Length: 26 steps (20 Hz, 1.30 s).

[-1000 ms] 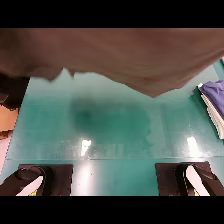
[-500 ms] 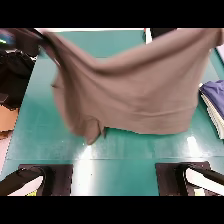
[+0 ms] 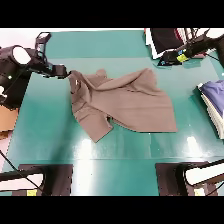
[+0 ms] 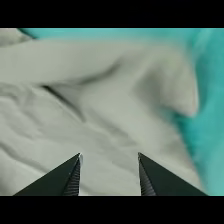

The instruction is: Fold the shirts.

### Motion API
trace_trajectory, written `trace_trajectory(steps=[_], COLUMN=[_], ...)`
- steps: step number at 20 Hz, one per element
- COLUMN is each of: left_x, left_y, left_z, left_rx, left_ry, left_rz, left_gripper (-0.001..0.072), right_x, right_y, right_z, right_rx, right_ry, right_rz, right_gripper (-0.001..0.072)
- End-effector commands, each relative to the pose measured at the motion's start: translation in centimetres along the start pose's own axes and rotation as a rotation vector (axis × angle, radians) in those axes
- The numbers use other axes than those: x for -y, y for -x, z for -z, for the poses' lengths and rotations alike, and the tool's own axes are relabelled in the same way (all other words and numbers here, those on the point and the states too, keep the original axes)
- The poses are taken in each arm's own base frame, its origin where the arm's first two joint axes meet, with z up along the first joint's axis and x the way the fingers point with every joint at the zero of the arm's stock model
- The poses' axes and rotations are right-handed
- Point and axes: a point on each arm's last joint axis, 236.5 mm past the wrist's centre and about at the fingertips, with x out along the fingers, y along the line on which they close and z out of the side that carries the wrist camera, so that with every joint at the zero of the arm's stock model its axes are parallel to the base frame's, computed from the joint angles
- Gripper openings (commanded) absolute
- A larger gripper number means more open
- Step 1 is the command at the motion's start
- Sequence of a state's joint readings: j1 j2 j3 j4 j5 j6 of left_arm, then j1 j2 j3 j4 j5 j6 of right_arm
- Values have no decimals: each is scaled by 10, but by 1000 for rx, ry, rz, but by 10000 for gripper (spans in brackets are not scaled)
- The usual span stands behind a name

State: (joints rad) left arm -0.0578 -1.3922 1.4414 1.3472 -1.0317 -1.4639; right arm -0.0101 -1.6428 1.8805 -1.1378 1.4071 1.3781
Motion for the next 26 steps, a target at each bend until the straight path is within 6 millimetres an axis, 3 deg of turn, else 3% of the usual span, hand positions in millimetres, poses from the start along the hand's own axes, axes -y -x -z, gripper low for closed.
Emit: trace_trajectory(steps=[1,4,9,12,14,17,21,23,24,26], left_x=[-29,-27,37,62,76,82,70,68,65,66], left_y=[8,10,-13,-29,-39,-51,-56,-51,-47,-39], left_z=[37,87,185,216,220,224,198,184,177,164], left_rx=[-148,-257,-363,-384,-356,-322,-224,-204,-197,-195], left_ry=[139,179,335,391,421,437,479,420,379,326], left_rz=[32,71,246,289,308,289,253,241,230,227], left_gripper=[527,528,527,528,528,527,515,144,25,29], right_x=[-8,-11,-29,-38,-41,-42,-42,-34,-26,-6], right_y=[-1,9,11,8,6,6,7,11,13,15], right_z=[11,43,78,88,95,98,105,121,129,158], right_rx=[-55,-92,-52,-26,-36,-44,-75,-123,-128,-144], right_ry=[-73,-83,-102,-99,-99,-100,-96,-107,-132,-207], right_rz=[-121,-122,-112,-109,-111,-114,-117,-116,-109,-91], right_gripper=[406,406,406,406,406,406,406,406,406,406])
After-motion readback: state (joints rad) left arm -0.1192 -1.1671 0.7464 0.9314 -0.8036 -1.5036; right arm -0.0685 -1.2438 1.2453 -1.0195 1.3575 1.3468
